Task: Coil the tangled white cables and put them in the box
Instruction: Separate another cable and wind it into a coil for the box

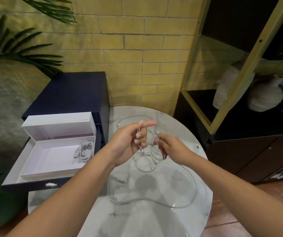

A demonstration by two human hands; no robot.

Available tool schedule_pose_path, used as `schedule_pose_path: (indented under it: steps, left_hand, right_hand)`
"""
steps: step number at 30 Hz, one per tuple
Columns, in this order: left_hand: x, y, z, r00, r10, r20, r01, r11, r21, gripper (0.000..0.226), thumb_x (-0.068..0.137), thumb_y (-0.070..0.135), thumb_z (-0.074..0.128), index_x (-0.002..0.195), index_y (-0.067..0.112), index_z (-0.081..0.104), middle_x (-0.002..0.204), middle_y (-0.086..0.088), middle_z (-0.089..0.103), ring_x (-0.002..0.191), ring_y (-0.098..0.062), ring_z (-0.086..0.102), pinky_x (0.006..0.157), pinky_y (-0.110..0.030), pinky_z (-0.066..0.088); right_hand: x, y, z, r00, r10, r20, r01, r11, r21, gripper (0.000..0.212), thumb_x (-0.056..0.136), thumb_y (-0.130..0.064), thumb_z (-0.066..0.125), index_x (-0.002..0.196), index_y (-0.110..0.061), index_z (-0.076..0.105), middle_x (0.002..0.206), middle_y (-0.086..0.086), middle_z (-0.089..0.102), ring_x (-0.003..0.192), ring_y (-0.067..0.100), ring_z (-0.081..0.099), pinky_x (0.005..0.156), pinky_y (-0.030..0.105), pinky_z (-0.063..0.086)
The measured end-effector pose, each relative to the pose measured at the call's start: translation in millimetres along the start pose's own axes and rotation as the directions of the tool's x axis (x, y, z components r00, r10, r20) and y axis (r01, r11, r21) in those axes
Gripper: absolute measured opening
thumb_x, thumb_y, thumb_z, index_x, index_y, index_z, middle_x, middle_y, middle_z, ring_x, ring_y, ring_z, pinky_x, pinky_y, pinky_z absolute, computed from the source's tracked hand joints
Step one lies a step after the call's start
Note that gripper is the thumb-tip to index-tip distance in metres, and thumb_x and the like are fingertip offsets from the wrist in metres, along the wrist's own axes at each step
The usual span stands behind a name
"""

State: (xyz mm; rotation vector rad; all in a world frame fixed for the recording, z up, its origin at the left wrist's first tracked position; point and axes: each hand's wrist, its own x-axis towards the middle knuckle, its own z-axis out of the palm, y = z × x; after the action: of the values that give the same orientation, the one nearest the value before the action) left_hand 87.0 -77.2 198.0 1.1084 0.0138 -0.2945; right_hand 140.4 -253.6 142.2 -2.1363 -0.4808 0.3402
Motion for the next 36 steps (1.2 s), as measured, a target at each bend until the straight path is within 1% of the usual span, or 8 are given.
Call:
schedule_pose_path:
  steps: [6, 10, 13, 16, 21, 24, 27, 36]
  left_hand:
    - [9, -5, 2, 0.978, 0.162, -0.130, -0.162, 0.987, 0.009, 0.037, 0.105, 0.017, 0.033, 0.139, 0.005, 0.039, 0.089, 0.002, 0.073, 0.067, -0.007, 0.057, 0.078, -0.022, 0.051]
    - [10, -23, -6, 0.959, 0.245, -0.145, -0.176, 0.909, 0.377, 0.044, 0.106, 0.020, 0.030, 0.149, 0.012, 0.026, 0.122, 0.009, 0.065, 0.108, -0.005, 0.064, 0.107, -0.032, 0.040]
    - [9, -35, -13, 0.953, 0.283, -0.107, -0.146, 0.740, 0.657, 0.041, 0.105, 0.025, 0.031, 0.144, 0.015, 0.040, 0.130, 0.032, 0.046, 0.112, 0.014, 0.053, 0.107, -0.016, 0.033]
    - [9, -44, -19, 0.954, 0.294, -0.065, -0.130, 0.596, 0.792, 0.042, 0.105, 0.026, 0.030, 0.143, 0.014, 0.042, 0.120, 0.052, 0.040, 0.116, 0.011, 0.052, 0.105, -0.012, 0.033]
    - [11, -53, -17, 0.927, 0.376, 0.000, -0.189, 0.467, 0.864, 0.049, 0.104, 0.022, 0.033, 0.151, 0.024, 0.021, 0.125, 0.020, 0.060, 0.094, 0.008, 0.058, 0.084, 0.002, 0.035]
    - [10, -53, -17, 0.914, 0.403, 0.047, -0.212, 0.374, 0.903, 0.052, 0.104, 0.018, 0.035, 0.152, 0.028, 0.018, 0.126, 0.016, 0.061, 0.109, 0.005, 0.056, 0.082, 0.004, 0.033]
    - [8, -53, -20, 0.900, 0.424, 0.097, -0.231, 0.277, 0.933, 0.055, 0.103, 0.017, 0.036, 0.152, 0.032, 0.014, 0.126, 0.014, 0.062, 0.102, -0.003, 0.061, 0.071, 0.001, 0.038]
    - [14, -65, -30, 0.944, 0.238, 0.227, -0.181, -0.202, 0.962, 0.061, 0.101, 0.015, 0.037, 0.153, 0.025, 0.008, 0.122, -0.003, 0.064, 0.118, -0.021, 0.051, 0.095, -0.026, 0.040]
  right_hand:
    - [-18, -14, 27, 0.937, 0.101, 0.333, -0.087, 0.994, -0.059, 0.007, 0.099, -0.018, 0.047, 0.105, -0.015, 0.050, 0.068, 0.000, 0.044, 0.060, 0.014, 0.048, 0.063, 0.027, 0.050]
    - [-22, -20, 33, 0.914, 0.131, 0.385, -0.049, 0.975, -0.216, 0.021, 0.094, -0.020, 0.056, 0.113, -0.020, 0.048, 0.077, -0.003, 0.054, 0.071, 0.018, 0.059, 0.080, 0.041, 0.054]
    - [-19, -24, 26, 0.929, 0.143, 0.341, -0.031, 0.949, -0.313, 0.023, 0.093, -0.018, 0.055, 0.116, -0.021, 0.054, 0.091, -0.001, 0.059, 0.080, 0.021, 0.064, 0.082, 0.039, 0.054]
    - [-16, -26, 16, 0.926, 0.163, 0.340, -0.005, 0.907, -0.421, 0.026, 0.092, -0.020, 0.057, 0.117, -0.023, 0.059, 0.105, 0.001, 0.061, 0.078, 0.014, 0.060, 0.074, 0.029, 0.050]
    - [-12, -27, 11, 0.922, 0.187, 0.338, -0.048, 0.924, -0.380, 0.022, 0.089, -0.018, 0.061, 0.110, -0.021, 0.061, 0.099, 0.001, 0.061, 0.073, 0.013, 0.062, 0.077, 0.035, 0.055]
    - [-11, -24, 10, 0.928, 0.202, 0.314, -0.096, 0.942, -0.322, 0.018, 0.087, -0.018, 0.064, 0.105, -0.019, 0.061, 0.087, -0.002, 0.056, 0.070, 0.014, 0.061, 0.078, 0.039, 0.056]
    - [-11, -22, 5, 0.913, 0.237, 0.332, -0.138, 0.945, -0.296, 0.018, 0.087, -0.018, 0.063, 0.105, -0.016, 0.062, 0.079, -0.004, 0.057, 0.068, 0.013, 0.060, 0.079, 0.038, 0.056]
    - [-4, -22, -8, 0.962, 0.155, 0.225, -0.038, 0.891, -0.453, 0.012, 0.084, -0.022, 0.070, 0.095, -0.020, 0.066, 0.090, -0.003, 0.065, 0.079, 0.010, 0.057, 0.069, 0.022, 0.045]
